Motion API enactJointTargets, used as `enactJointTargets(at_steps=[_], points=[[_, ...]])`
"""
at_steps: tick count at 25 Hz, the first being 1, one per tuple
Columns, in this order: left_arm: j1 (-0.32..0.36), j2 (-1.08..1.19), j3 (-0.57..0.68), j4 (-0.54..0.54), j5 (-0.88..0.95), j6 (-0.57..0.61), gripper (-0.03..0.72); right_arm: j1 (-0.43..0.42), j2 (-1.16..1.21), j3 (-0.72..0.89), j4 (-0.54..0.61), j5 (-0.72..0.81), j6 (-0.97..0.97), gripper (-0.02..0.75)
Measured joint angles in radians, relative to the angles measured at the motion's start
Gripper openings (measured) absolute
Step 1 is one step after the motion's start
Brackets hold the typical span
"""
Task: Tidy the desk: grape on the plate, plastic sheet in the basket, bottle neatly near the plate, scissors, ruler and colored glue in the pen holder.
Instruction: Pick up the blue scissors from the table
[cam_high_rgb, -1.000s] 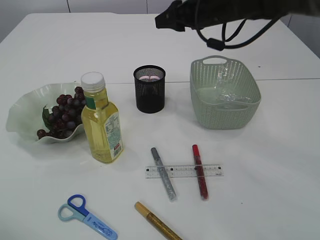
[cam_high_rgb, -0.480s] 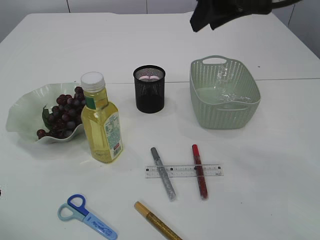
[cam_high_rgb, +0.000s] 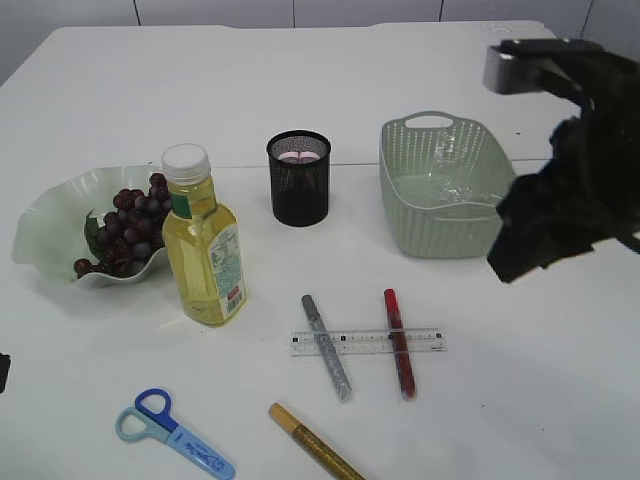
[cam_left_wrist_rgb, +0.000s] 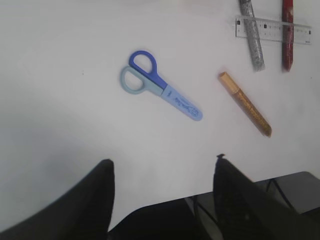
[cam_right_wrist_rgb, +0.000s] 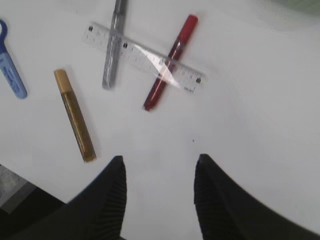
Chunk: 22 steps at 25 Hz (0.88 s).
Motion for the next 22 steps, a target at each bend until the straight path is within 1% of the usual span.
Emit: enactJointTargets(at_steps=[4, 5, 7, 9, 10, 12, 14, 15, 17, 19, 21, 22], points=[[-0.011, 0.000, 0.000, 0.000, 0.000, -0.105, 0.452, 0.002, -0.081, 0.065, -0.011, -0.002, 0.000, 0.333], [-0.022, 0.000, 0.000, 0.004, -0.002, -0.136, 0.441, 0.002, -0.093, 0.068, -0.011, -0.002, 0.000, 0.333], [-0.066, 0.000, 0.000, 0.015, -0.007, -0.225, 0.414, 0.002, -0.104, 0.070, -0.011, -0.005, 0.000, 0.332], [-0.129, 0.000, 0.000, 0.039, -0.023, -0.314, 0.398, 0.002, -0.105, 0.070, -0.011, -0.008, 0.000, 0.332], [-0.178, 0.000, 0.000, 0.062, -0.030, -0.370, 0.394, 0.002, -0.106, 0.070, -0.011, -0.008, 0.000, 0.332], [-0.255, 0.000, 0.000, 0.136, -0.051, -0.510, 0.390, 0.002, -0.106, 0.070, -0.011, -0.008, 0.000, 0.331], [-0.352, 0.000, 0.000, 0.246, -0.058, -0.704, 0.388, 0.002, -0.106, 0.070, -0.011, -0.008, 0.000, 0.330], [-0.386, 0.000, 0.000, 0.292, -0.060, -0.799, 0.388, 0.002, -0.106, 0.070, -0.011, -0.008, 0.000, 0.331], [-0.453, 0.000, 0.000, 0.374, -0.082, -0.931, 0.387, 0.002, -0.106, 0.070, -0.011, -0.008, 0.000, 0.331], [-0.490, 0.012, 0.000, 0.409, -0.111, -0.999, 0.387, 0.002, -0.106, 0.070, -0.011, -0.008, 0.000, 0.331], [-0.503, 0.033, 0.000, 0.420, -0.119, -1.017, 0.387, 0.002, -0.106, 0.070, -0.011, -0.008, 0.000, 0.331], [-0.504, 0.045, 0.000, 0.422, -0.123, -1.008, 0.387, 0.002, -0.106, 0.070, -0.011, -0.008, 0.000, 0.331]])
